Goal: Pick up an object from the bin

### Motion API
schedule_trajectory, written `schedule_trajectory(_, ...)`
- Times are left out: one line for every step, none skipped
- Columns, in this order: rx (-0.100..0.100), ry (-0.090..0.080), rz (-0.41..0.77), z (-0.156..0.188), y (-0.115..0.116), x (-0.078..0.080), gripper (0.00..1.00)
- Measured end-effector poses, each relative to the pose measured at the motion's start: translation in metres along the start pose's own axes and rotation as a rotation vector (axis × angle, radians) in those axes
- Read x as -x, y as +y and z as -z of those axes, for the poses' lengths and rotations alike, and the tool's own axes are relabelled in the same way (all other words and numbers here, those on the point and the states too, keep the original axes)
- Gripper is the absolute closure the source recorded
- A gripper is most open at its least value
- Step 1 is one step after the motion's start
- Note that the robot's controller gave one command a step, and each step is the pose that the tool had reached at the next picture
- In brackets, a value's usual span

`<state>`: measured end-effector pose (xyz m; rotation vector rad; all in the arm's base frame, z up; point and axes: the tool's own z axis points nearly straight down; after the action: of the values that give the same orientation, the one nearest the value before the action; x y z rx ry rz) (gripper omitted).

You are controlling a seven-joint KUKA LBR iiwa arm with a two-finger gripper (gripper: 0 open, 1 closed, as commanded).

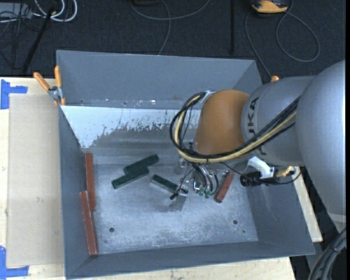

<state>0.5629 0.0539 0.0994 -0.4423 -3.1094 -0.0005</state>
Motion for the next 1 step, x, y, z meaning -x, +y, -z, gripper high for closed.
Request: schedule_trajectory(-0.001,0.004,-0.041,-0.0315,0.0039,0.0029,0.0)
